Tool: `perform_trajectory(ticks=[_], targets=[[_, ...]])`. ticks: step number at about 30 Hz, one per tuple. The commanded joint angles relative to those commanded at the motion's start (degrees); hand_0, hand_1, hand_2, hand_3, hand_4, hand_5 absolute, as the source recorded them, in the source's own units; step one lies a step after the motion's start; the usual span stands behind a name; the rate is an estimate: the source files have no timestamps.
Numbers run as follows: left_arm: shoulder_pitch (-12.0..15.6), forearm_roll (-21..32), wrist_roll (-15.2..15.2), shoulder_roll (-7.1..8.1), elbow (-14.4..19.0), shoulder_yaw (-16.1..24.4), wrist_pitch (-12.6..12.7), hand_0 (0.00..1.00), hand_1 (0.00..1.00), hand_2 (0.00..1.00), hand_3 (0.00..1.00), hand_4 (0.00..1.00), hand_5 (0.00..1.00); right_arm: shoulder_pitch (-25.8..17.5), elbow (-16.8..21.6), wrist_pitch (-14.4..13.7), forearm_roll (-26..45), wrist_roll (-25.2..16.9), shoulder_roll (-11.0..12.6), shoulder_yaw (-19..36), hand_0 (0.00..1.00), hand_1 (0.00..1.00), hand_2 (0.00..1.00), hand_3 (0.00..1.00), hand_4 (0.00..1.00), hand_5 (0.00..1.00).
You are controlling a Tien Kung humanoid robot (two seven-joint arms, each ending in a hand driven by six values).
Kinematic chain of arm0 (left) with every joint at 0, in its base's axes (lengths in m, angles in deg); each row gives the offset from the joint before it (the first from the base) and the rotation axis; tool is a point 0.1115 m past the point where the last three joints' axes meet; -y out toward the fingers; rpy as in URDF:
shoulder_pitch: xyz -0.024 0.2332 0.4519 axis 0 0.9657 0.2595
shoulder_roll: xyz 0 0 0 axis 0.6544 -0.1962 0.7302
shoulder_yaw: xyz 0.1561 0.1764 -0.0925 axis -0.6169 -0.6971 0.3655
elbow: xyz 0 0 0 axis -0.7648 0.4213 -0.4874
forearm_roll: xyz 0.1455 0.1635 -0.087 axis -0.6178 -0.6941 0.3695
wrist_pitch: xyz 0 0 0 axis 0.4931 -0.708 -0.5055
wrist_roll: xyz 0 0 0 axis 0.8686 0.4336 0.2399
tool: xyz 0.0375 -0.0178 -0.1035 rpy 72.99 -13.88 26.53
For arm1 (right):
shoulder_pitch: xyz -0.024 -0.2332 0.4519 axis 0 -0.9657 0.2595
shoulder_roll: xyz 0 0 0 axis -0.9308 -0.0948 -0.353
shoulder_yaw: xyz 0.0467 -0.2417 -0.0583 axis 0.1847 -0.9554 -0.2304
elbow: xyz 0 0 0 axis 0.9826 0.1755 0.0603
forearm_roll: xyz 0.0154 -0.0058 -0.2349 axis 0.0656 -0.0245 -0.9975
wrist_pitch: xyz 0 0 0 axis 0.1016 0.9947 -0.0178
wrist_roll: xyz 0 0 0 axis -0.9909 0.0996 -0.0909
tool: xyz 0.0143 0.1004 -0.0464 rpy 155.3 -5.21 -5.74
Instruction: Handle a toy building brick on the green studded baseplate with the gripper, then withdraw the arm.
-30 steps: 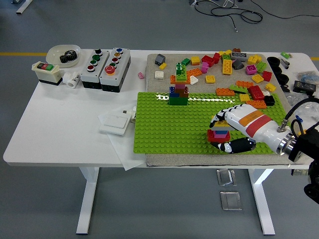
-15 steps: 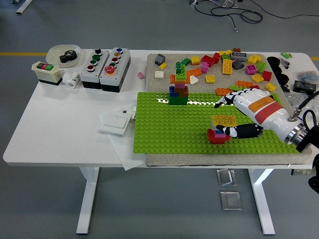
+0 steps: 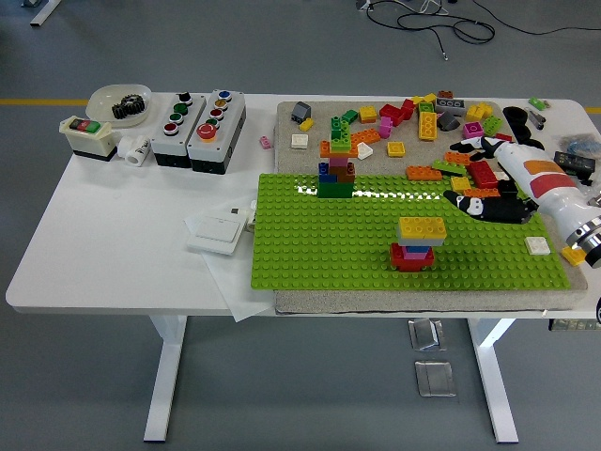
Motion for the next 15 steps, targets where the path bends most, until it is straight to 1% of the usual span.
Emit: perform_trajectory(ticks=[1,2,4,5,7,8,9,10,11,13,14,15], targets=[[0.05,-0.06,-0.06,-0.04,0.0,0.07,0.03,0.78,0.703,0.629,0.559,0.581,0.609,-0.13,0.04,-0.05,2.23,-0.87,-0.08,1.0,0.837,0.799,0.861,0.892,0.951,0.593],[0.09,-0.09,-0.11,-0.06,0.0,0.1,0.05,0.78,0.703,0.628,0.559,0.581,0.61,-0.21,0.09,-0.08,4.47,-1.54,-0.14,1.88,0.867,0.823,0.88,0.911,0.998,0.838],[0.15,-0.3,-0.26,-0.06,0.0,0.16,0.05,0.78,0.703,0.628,0.559,0.581,0.61,-0.26,0.39,-0.09,9.68,-3.92,-0.2,4.81,0.867,0.823,0.88,0.911,0.998,0.838],[0.16,-0.47,-0.28,-0.07,0.0,0.33,0.07,0.78,0.703,0.628,0.559,0.581,0.61,-0.2,0.36,0.22,11.92,-4.47,-0.21,5.94,0.867,0.823,0.88,0.911,0.998,0.838],[0.16,-0.64,-0.29,-0.12,0.0,0.5,0.09,0.78,0.703,0.628,0.559,0.581,0.61,0.01,0.08,0.94,16.76,-4.67,-0.18,7.22,0.867,0.823,0.88,0.911,0.998,0.838],[0.15,-0.73,-0.3,-0.16,0.0,0.6,0.1,0.781,0.703,0.629,0.56,0.58,0.609,0.18,-0.17,1.55,18.99,-4.65,-0.15,8.08,0.865,0.82,0.855,0.913,0.998,0.888],[0.15,-0.76,-0.3,-0.18,0.0,0.64,0.11,0.781,0.703,0.629,0.56,0.58,0.609,0.25,-0.27,1.78,21.6,-4.64,-0.14,8.42,0.865,0.82,0.855,0.913,0.998,0.888],[0.05,-0.27,-0.35,-0.35,0.0,0.09,0.06,0.781,0.703,0.629,0.56,0.58,0.609,1.18,-1.64,3.4,24.21,-3.6,0.22,9.99,0.865,0.82,0.855,0.913,0.998,0.888],[0.0,0.01,-0.37,-0.46,0.0,-0.22,0.04,0.781,0.703,0.629,0.56,0.58,0.609,1.75,-2.54,4.15,26.44,-3.39,0.39,10.86,0.865,0.82,0.855,0.913,0.998,0.888],[-0.06,0.44,-0.41,-0.61,0.0,-0.68,0.02,0.781,0.703,0.629,0.56,0.58,0.609,2.46,-4.3,4.81,31.28,-3.39,0.63,11.79,0.865,0.82,0.855,0.913,0.998,0.888],[-0.09,0.93,-0.49,-0.74,0.0,-1.21,0.01,0.78,0.703,0.63,0.559,0.581,0.61,2.95,-5.49,5.2,33.52,-3.55,0.89,12.21,0.861,0.818,0.837,0.887,0.998,0.93],[-0.07,1.54,-0.56,-0.92,0.0,-1.92,-0.04,0.78,0.703,0.63,0.559,0.581,0.61,3.59,-6.89,5.72,36.12,-3.56,1.35,12.34,0.861,0.818,0.837,0.887,0.998,0.93]])
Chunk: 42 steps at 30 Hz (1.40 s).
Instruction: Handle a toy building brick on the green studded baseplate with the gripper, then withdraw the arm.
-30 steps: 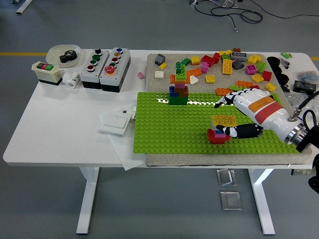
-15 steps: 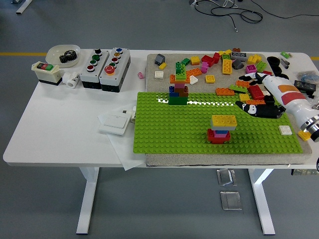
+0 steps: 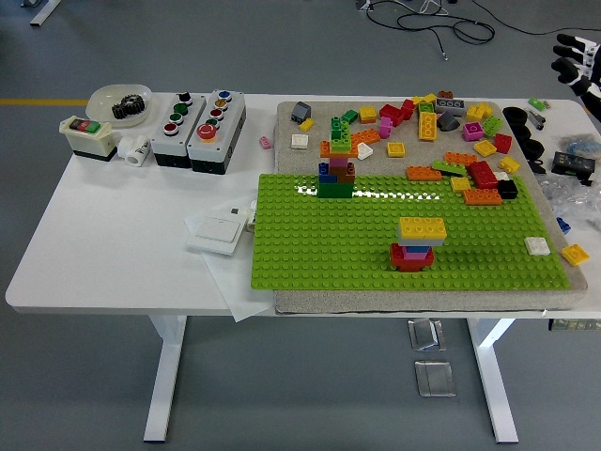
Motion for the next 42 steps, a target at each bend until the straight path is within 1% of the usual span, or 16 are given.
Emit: perform_trajectory(ticks=[2,4,5,10,13,14,16,19,22,30,42], targets=[[0.06,0.26,-0.02,-0.16,0.0,-0.36,-0.04,0.78,0.703,0.63,0.559,0.581,0.61,0.61,-1.27,0.75,4.47,0.32,0.45,-0.19,0.861,0.818,0.837,0.887,0.998,0.93],[0.24,-0.56,0.13,-0.47,0.0,0.4,-0.02,0.78,0.703,0.63,0.559,0.581,0.61,1.77,-3.4,3.56,9.68,1.84,1.19,-0.98,0.861,0.818,0.837,0.887,0.998,0.93],[0.34,-1.39,0.27,-0.68,0.0,1.24,0.02,0.781,0.703,0.629,0.559,0.581,0.61,2.39,-4.3,4.11,11.92,2.1,1.62,-1.52,0.86,0.805,0.823,0.867,0.998,0.976],[0.73,-2.18,0.32,-1.51,0.0,1.7,0.14,0.781,0.703,0.629,0.559,0.581,0.61,4.06,-6.75,5.21,24.05,1.93,2.33,-2.43,0.86,0.805,0.823,0.867,0.998,0.976],[0.88,-2.19,0.62,-1.72,0.0,0.42,-0.25,0.782,0.711,0.633,0.56,0.582,0.61,4.69,-7.49,6.34,31.13,2.29,2.42,-3.15,0.858,0.802,0.818,0.861,0.998,0.989],[0.91,-1.86,1.04,-1.69,0.0,-0.64,-0.71,0.782,0.711,0.633,0.56,0.582,0.61,4.91,-7.65,6.88,33.36,2.51,2.53,-3.6,0.858,0.802,0.818,0.861,0.998,0.989],[0.93,-2.23,1.54,-1.58,0.0,-1.52,-1.31,0.782,0.711,0.633,0.56,0.582,0.61,5.09,-7.87,7.09,38.58,2.79,2.65,-4.21,0.858,0.802,0.818,0.861,0.998,0.989],[1.04,-1.63,1.64,-1.52,0.0,-2.53,-1.61,0.787,0.726,0.647,0.56,0.58,0.606,5.1,-8.46,7.09,44.54,3.14,2.63,-4.79,0.852,0.796,0.813,0.858,0.998,0.994],[1.08,-1.54,1.57,-1.57,0.0,-2.55,-1.5,0.787,0.726,0.647,0.56,0.58,0.606,5.14,-9.06,7.29,46.17,3.65,2.5,-5.22,0.852,0.796,0.813,0.858,0.998,0.994],[0.91,-1.99,1.14,-1.74,0.0,-1.43,-0.99,0.786,0.719,0.641,0.562,0.583,0.607,5.42,-9.66,7.14,46.56,3.76,2.3,-5.77,0.853,0.797,0.808,0.848,0.998,0.998],[0.63,-1.24,0.91,-1.76,0.0,-2.07,-0.88,0.785,0.723,0.644,0.562,0.587,0.61,4.94,-9.89,6.91,48.34,4.23,2.3,-5.43,0.848,0.791,0.804,0.837,0.998,0.998]])
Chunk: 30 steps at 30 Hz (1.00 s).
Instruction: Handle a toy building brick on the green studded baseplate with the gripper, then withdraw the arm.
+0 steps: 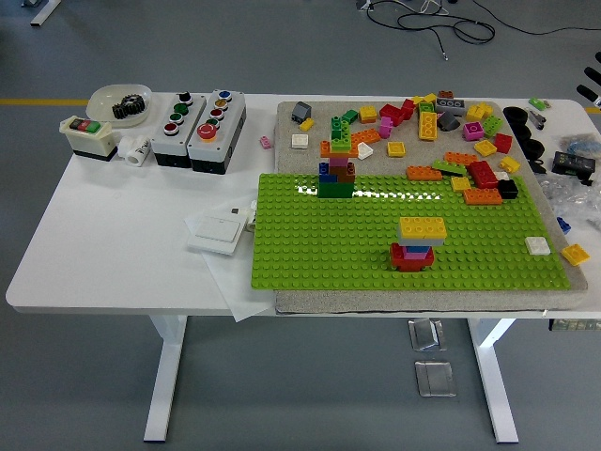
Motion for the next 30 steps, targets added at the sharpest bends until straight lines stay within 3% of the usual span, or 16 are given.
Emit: perform_trajectory(ticks=[14,16,17,30], targets=[[-0.3,-0.87,0.43,0.27,0.0,0.93,-0.09,0.785,0.722,0.647,0.562,0.589,0.609,-0.87,-0.06,-0.58,2.49,0.82,-0.49,0.81,0.834,0.781,0.799,0.829,0.998,0.976],[-0.33,-1.04,0.48,0.31,0.0,1.17,-0.11,0.785,0.722,0.647,0.562,0.589,0.609,-0.94,-0.2,-0.3,2.8,0.8,-0.65,0.86,0.834,0.781,0.799,0.829,0.998,0.976],[-0.34,-1.16,0.51,0.32,0.0,1.3,-0.12,0.785,0.725,0.648,0.562,0.591,0.61,-0.96,-0.23,-0.21,2.86,0.8,-0.69,0.88,0.778,0.74,0.79,0.825,0.998,0.933],[-0.43,-1.23,0.44,0.31,0.0,1.47,-0.13,0.785,0.726,0.648,0.562,0.592,0.611,-0.97,-0.32,2.74,3.12,2.33,-0.51,0.84,0.754,0.722,0.776,0.81,0.998,0.921]])
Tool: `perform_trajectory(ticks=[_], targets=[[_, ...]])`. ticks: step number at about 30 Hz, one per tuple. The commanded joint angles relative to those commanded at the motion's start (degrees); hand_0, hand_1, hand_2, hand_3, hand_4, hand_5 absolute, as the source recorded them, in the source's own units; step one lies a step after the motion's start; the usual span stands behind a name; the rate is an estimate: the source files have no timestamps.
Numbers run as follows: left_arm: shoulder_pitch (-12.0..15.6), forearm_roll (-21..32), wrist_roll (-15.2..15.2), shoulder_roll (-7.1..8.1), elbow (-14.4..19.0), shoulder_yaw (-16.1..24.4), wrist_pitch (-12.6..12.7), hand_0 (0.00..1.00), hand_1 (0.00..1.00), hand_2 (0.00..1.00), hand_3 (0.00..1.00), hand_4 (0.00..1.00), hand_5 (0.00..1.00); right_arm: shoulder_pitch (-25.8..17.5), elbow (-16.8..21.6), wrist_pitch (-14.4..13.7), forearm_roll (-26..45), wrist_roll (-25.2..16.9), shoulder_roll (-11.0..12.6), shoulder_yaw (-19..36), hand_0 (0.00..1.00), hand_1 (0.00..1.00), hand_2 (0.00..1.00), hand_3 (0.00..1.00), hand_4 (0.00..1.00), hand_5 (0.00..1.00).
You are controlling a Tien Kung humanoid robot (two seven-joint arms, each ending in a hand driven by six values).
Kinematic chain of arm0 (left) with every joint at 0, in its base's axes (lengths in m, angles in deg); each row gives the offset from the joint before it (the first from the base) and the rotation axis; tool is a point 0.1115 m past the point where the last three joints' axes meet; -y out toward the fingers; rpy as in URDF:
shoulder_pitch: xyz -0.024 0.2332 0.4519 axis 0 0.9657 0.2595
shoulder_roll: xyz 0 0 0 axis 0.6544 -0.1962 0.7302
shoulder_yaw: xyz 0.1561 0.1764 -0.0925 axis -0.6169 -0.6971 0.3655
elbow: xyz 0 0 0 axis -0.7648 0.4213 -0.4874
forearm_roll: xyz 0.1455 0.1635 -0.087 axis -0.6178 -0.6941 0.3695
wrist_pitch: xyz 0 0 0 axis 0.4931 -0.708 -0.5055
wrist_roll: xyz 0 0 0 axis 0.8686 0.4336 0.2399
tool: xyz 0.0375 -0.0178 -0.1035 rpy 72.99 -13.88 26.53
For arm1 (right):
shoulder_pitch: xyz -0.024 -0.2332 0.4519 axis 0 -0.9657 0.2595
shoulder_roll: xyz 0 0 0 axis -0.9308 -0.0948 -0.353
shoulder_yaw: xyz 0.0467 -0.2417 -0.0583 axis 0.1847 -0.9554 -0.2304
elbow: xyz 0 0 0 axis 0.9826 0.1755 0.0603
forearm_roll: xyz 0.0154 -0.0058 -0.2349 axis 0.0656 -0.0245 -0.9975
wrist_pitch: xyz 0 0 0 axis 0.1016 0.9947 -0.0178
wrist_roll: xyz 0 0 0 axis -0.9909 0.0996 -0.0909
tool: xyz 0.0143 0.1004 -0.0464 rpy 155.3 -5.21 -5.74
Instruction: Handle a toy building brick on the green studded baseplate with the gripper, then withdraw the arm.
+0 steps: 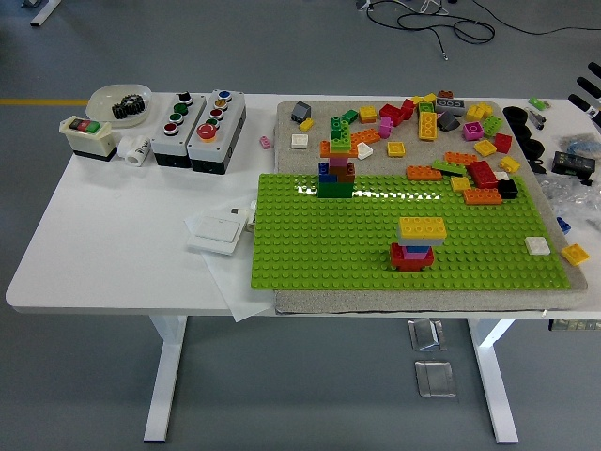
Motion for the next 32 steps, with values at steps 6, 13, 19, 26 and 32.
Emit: perform_trajectory(ticks=[6,13,19,26,32], targets=[[0.07,-0.02,0.02,0.02,0.0,0.06,-0.05,0.785,0.724,0.647,0.562,0.59,0.61,0.06,-0.37,1.58,0.15,1.96,-0.01,0.26,0.738,0.708,0.764,0.788,0.998,0.89],[0.2,-0.31,0.05,-0.01,0.0,0.12,-0.14,0.784,0.726,0.646,0.562,0.59,0.611,-0.3,-0.67,6.38,-1.73,7.58,-0.2,0.72,0.719,0.678,0.747,0.753,0.998,0.851],[0.08,-0.2,0.02,0.06,0.0,0.05,-0.15,0.784,0.726,0.646,0.562,0.589,0.61,-0.62,-0.49,8.29,-5.41,9.86,-0.37,1.43,0.719,0.67,0.744,0.744,0.998,0.845],[-0.22,0.74,-0.07,0.28,0.0,-0.68,-0.16,0.784,0.724,0.647,0.562,0.589,0.609,-1.31,-1.08,5.0,-11.76,7.38,-0.54,1.53,0.717,0.673,0.725,0.732,0.998,0.819],[-0.1,0.2,0.17,0.29,0.0,0.0,-0.09,0.785,0.728,0.646,0.561,0.589,0.61,-2.33,-1.97,1.77,-19.53,1.72,-1.17,0.63,0.706,0.663,0.72,0.719,0.998,0.792]])
